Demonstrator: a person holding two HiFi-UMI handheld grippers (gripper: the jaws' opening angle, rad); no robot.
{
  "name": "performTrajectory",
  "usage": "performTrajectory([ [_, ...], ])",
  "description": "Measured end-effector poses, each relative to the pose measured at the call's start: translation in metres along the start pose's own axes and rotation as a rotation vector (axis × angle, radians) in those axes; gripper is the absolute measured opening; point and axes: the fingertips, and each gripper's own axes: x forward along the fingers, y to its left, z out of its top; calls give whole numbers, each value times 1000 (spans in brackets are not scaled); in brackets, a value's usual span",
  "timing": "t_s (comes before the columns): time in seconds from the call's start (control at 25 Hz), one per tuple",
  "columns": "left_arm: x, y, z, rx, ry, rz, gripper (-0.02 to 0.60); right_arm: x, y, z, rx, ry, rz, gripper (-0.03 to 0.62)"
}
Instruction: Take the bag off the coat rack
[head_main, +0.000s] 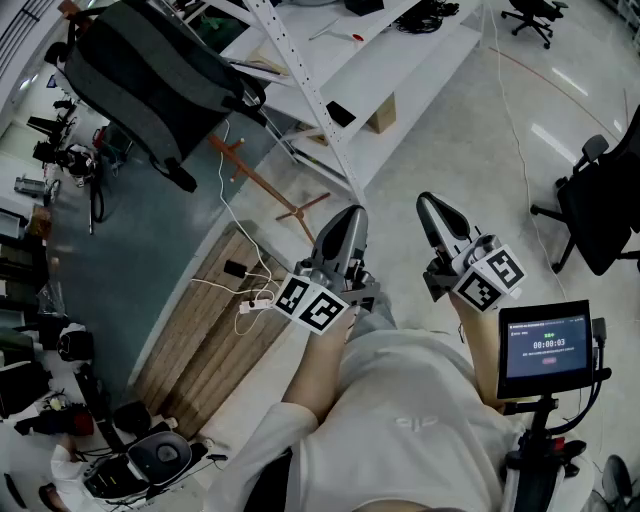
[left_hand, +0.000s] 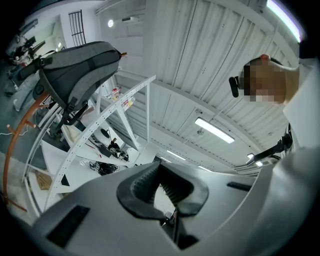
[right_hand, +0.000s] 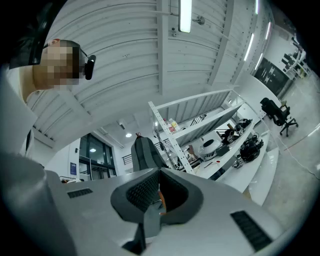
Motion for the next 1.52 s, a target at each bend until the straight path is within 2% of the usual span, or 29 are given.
performTrajectory([
  [0.12, 5, 18, 22, -5, -2, 8, 6, 30, 1, 3, 6, 5, 3, 11],
  [0.4, 34, 140, 82, 22, -33, 52, 6, 174, -29, -22, 22, 20, 75, 11],
  [0.68, 21, 221, 158, 76, -70, 84, 6, 314, -6, -28, 3, 8, 237, 11],
  [0.76, 11, 238, 173, 104, -84, 107, 6, 351, 4, -21, 1, -1, 314, 12],
  [0.92, -19, 269, 203, 131, -145, 224, 6, 430, 42, 19, -35, -2, 536, 16],
  [1.04, -58, 274, 241, 160, -190, 290, 6, 488, 104, 51, -74, 61, 691, 104],
  [1.08, -76, 271, 257, 177, -199, 304, 6, 503, 134, 60, -89, 89, 741, 153],
  [1.12, -94, 267, 273, 197, -205, 318, 6, 516, 164, 67, -112, 115, 785, 175],
  [1.24, -126, 262, 310, 285, -217, 383, 6, 551, 219, 82, -225, 177, 853, 198],
  [1.36, -110, 272, 333, 400, -228, 467, 6, 593, 208, 82, -300, 246, 857, 198],
  [1.44, -89, 278, 348, 499, -207, 512, 6, 617, 190, 78, -294, 289, 856, 198],
  [1.52, -82, 277, 368, 618, -178, 566, 6, 624, 189, 75, -274, 329, 891, 198],
])
